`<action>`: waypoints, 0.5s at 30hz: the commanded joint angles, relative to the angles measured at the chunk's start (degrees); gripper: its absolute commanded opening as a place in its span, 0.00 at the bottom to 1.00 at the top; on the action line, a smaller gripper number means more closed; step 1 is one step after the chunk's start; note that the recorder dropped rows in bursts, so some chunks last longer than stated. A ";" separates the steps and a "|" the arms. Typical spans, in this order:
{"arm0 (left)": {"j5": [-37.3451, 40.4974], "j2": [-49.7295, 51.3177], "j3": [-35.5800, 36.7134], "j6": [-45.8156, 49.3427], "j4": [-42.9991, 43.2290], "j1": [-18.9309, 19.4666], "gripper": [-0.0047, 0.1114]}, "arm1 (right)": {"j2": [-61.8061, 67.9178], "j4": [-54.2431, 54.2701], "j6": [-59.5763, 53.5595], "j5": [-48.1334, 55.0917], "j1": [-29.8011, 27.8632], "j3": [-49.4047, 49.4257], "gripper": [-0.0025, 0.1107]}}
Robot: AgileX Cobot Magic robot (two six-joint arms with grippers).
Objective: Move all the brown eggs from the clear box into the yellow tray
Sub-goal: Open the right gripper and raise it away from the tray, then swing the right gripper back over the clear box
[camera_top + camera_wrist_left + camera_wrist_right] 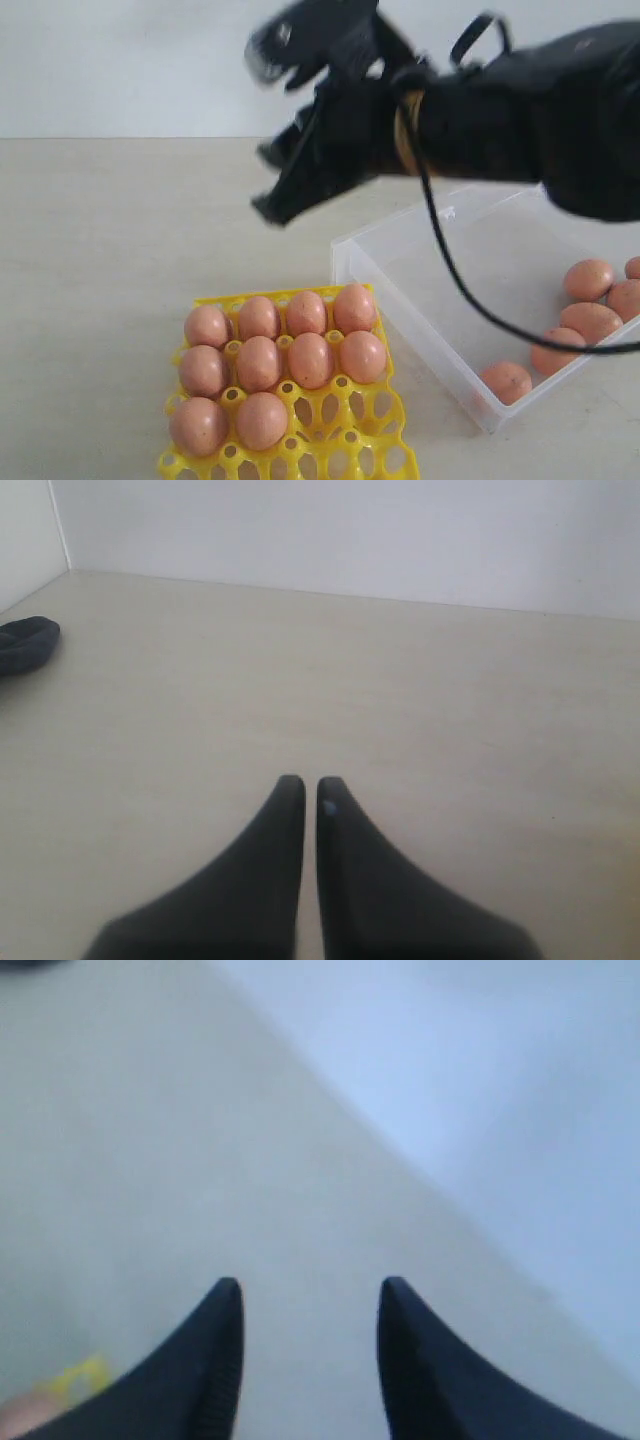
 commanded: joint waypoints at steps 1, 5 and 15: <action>-0.16 -0.17 0.23 0.24 0.00 -0.19 0.08 | -6.52 -0.16 -1.61 18.75 -0.07 -6.57 0.02; -0.16 -0.17 0.23 0.24 0.00 -0.19 0.08 | -6.75 1.37 -12.37 29.62 -0.48 -10.55 0.03; -0.16 -0.17 0.23 0.24 0.00 -0.19 0.08 | 6.52 79.78 -76.58 38.62 -31.40 -27.07 0.02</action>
